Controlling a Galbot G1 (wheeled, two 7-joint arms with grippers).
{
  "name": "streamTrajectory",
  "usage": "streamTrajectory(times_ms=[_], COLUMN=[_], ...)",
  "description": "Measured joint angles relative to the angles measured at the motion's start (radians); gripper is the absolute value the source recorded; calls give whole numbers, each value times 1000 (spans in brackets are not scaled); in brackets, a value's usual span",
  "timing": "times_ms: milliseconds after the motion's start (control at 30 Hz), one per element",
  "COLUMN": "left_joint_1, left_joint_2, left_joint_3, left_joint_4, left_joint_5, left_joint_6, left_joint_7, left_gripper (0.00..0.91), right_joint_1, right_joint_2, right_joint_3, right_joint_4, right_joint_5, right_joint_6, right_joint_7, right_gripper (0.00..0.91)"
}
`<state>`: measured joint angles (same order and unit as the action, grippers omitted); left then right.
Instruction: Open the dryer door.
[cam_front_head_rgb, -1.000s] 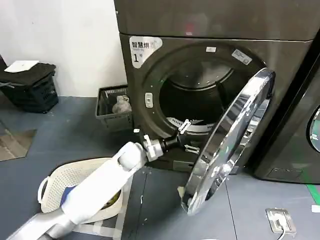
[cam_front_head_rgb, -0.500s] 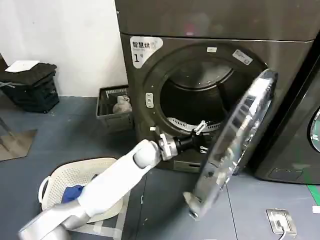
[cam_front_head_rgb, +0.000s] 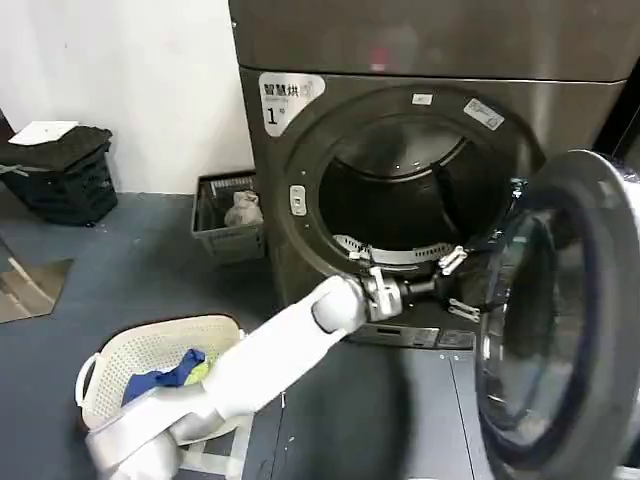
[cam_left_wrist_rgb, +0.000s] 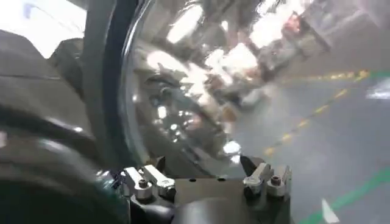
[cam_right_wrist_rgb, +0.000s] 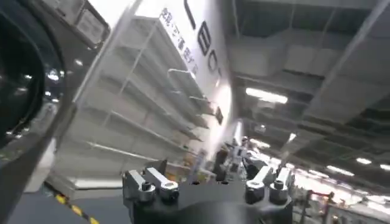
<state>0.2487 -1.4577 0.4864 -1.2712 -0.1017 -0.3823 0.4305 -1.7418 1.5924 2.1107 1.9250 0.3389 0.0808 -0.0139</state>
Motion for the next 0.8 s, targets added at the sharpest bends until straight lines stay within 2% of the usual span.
streamTrajectory(times_ms=[133, 367, 800], left_joint_1=[-21, -44, -59], left_joint_2=[-48, -114, -152], left_joint_3=[23, 49, 57], left_joint_4=[38, 98, 137], left_joint_5=[3, 8, 13], left_joint_6=[-1, 8, 59], left_joint_7=[4, 15, 35], left_gripper=[907, 907, 907], right_joint_1=[-3, -11, -25], right_joint_2=[17, 17, 17], right_joint_3=[10, 11, 27], right_joint_4=[1, -7, 11], right_joint_5=[-26, -71, -70], right_joint_6=[5, 47, 58], right_joint_7=[44, 114, 125], right_gripper=[907, 907, 907])
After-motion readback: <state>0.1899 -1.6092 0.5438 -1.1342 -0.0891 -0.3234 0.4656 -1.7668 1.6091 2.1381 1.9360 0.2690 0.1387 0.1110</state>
